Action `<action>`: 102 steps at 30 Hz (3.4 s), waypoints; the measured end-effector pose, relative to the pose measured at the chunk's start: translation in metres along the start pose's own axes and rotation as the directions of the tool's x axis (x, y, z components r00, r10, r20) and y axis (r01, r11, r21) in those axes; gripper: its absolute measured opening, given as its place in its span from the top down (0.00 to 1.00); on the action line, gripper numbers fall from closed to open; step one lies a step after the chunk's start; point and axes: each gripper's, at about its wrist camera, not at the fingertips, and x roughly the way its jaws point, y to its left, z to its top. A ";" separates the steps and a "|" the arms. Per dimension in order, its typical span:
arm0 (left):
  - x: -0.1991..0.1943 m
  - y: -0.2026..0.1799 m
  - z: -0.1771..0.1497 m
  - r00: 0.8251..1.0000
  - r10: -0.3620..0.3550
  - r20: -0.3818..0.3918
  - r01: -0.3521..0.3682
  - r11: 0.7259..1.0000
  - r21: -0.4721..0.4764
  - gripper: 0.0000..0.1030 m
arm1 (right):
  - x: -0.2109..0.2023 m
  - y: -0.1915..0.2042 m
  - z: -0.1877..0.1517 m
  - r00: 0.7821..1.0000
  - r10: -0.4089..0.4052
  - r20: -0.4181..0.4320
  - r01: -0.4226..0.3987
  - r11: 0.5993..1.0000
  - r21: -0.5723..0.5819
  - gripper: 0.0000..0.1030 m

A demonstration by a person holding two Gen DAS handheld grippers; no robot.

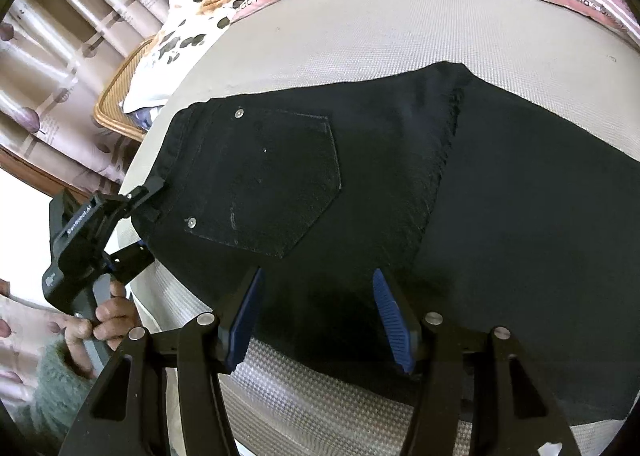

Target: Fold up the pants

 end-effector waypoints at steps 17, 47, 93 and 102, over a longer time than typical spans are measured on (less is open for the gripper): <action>-0.010 -0.161 -0.011 0.993 -0.117 -0.018 0.116 0.936 0.333 0.77 | -0.098 -0.091 -0.007 0.974 -0.036 0.224 -0.016 0.974 0.226 0.47; 0.132 -0.327 -0.283 0.827 0.233 -0.512 0.391 0.417 0.820 0.52 | -0.146 -0.255 -0.057 0.945 0.067 0.321 -0.209 0.877 0.432 0.44; 0.149 -0.244 -0.209 0.854 0.341 -0.393 0.170 0.531 0.830 0.43 | -0.139 -0.270 -0.087 0.939 0.081 0.333 -0.250 0.828 0.502 0.62; 0.132 -0.236 -0.222 0.850 0.376 -0.369 0.169 0.469 0.867 0.43 | -0.140 -0.257 -0.111 0.949 0.021 0.316 -0.188 0.840 0.509 0.88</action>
